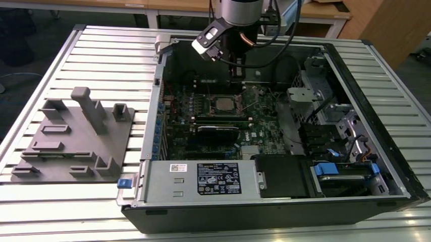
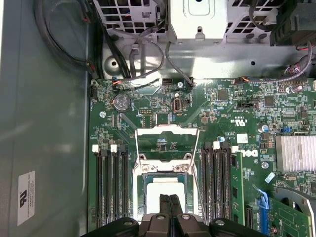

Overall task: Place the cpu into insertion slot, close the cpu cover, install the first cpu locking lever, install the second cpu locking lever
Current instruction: 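Close the cpu cover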

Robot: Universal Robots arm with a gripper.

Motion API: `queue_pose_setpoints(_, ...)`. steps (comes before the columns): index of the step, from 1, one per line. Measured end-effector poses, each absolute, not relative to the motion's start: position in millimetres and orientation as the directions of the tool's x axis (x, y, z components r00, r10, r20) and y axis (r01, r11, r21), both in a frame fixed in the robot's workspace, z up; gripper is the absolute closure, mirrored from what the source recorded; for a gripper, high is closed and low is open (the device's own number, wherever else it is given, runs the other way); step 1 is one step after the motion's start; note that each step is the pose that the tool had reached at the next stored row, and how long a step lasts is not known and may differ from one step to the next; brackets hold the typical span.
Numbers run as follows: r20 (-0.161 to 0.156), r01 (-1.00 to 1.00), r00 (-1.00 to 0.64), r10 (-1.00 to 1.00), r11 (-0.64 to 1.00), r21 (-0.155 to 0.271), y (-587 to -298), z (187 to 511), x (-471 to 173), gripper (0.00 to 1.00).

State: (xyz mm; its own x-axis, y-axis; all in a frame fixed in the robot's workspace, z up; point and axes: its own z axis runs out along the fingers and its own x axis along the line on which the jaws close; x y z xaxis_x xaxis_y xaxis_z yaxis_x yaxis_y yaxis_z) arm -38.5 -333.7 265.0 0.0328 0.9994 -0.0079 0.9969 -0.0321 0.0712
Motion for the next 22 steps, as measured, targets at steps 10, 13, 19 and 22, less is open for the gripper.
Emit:
queue_pose_setpoints(10, -0.008, 0.997, 0.033, 0.999, -0.032, 0.071, -333.7, 264.9, -35.3, 0.90)
queue_pose_setpoints(13, -0.008, 0.997, 0.033, 0.999, -0.032, 0.071, -333.6, 264.9, -35.2, 0.90)
queue_pose_setpoints(19, -0.008, 0.997, 0.033, 0.999, -0.032, 0.071, -333.6, 264.9, -33.6, 0.90)
queue_pose_setpoints(22, -0.008, 0.997, 0.033, 0.999, -0.032, 0.071, -333.6, 264.9, -33.2, 0.90)
